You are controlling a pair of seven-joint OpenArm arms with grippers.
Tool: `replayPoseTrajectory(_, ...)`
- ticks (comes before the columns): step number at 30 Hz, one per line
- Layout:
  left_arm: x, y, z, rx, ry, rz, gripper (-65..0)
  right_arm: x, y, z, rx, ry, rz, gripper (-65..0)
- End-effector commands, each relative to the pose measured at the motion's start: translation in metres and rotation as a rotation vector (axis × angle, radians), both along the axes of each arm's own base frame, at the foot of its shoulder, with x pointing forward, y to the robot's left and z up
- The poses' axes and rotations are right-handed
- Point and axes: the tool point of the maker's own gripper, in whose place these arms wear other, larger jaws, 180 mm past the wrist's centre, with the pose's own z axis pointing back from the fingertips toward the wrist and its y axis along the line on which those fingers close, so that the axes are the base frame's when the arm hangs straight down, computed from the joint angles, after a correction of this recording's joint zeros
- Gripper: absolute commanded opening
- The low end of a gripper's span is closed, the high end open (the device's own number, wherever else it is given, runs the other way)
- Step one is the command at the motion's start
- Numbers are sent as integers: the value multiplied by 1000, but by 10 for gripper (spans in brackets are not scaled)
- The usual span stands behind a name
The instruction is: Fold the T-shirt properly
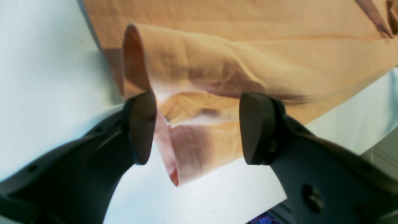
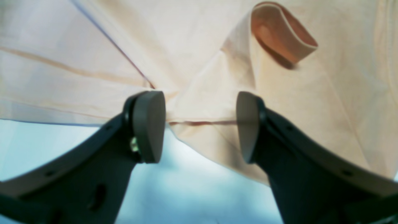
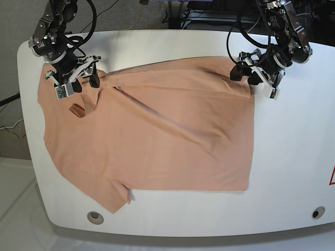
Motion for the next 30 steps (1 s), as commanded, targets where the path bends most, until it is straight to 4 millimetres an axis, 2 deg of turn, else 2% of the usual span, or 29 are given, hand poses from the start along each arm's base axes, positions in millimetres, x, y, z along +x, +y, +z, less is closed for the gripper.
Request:
replayPoseTrajectory(1,10,2,10,1,-54,12,-252,7,0,13,0,-54,9,-301)
replayPoseTrajectory(10,8,0,4,24,-35,13,-252,8,0,14,0,-56,9,-301)
replayPoseTrajectory(20,5,-22,-8,11,-9,-36,-252,8,0,14,0,-56,9,-301)
replayPoseTrajectory(25,0,-24,-20,-9,31,-32,-252,8,0,14,0,-56,9,-301)
replayPoseTrajectory(30,-1,-24,-21,-10,34,-30,-252,8,-1,14,0,-56,8,-301)
